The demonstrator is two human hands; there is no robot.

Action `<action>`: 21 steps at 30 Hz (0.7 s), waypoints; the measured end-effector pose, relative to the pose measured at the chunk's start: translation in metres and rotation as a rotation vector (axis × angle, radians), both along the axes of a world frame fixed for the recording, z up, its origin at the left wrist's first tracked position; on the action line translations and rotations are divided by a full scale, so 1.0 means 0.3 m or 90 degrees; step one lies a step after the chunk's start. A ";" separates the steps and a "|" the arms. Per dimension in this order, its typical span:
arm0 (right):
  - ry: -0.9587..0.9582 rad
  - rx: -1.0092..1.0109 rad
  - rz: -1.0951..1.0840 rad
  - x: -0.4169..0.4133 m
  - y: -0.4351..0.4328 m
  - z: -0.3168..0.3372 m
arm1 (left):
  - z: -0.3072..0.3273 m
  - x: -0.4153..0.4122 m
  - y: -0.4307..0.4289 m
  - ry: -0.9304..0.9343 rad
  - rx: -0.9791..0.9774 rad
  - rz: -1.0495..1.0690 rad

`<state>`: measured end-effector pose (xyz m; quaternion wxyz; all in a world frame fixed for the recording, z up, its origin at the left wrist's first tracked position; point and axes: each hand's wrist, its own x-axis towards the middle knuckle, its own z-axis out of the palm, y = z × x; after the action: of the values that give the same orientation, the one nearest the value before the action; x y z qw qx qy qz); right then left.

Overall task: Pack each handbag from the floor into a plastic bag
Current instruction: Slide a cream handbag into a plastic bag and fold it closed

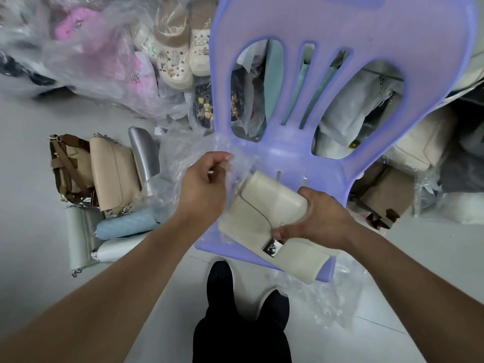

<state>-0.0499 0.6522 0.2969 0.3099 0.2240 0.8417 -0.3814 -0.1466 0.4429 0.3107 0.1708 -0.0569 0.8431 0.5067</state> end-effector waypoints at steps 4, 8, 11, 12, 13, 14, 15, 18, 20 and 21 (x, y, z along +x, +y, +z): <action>0.029 -0.024 -0.059 -0.007 -0.041 0.013 | 0.022 0.030 0.019 0.210 -0.067 -0.249; 0.084 -0.135 -0.152 -0.020 -0.065 0.026 | 0.021 0.029 -0.007 0.366 -0.141 -0.324; 0.107 -0.122 -0.090 -0.038 -0.082 0.038 | 0.033 0.009 -0.024 0.435 -0.184 -0.297; 0.109 -0.114 -0.072 -0.042 -0.091 0.041 | 0.037 0.005 -0.027 0.446 -0.176 -0.300; 0.117 -0.107 -0.061 -0.046 -0.100 0.042 | 0.041 0.002 -0.031 0.455 -0.160 -0.321; 0.132 -0.104 -0.061 -0.049 -0.108 0.043 | 0.044 0.003 -0.033 0.468 -0.144 -0.361; 0.152 -0.113 -0.069 -0.052 -0.113 0.036 | 0.046 0.007 -0.035 0.485 -0.137 -0.412; 0.200 -0.179 -0.091 -0.052 -0.120 0.026 | 0.041 0.025 -0.044 0.532 -0.167 -0.503; 0.229 -0.191 -0.107 -0.049 -0.120 0.026 | 0.045 0.036 -0.058 0.531 -0.175 -0.466; 0.243 -0.191 -0.126 -0.048 -0.121 0.030 | 0.047 0.044 -0.071 0.533 -0.182 -0.427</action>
<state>-0.0644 0.6158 0.3060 0.1363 0.1805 0.7930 -0.5657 -0.1334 0.4217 0.3247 -0.0365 0.3986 0.8712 0.2843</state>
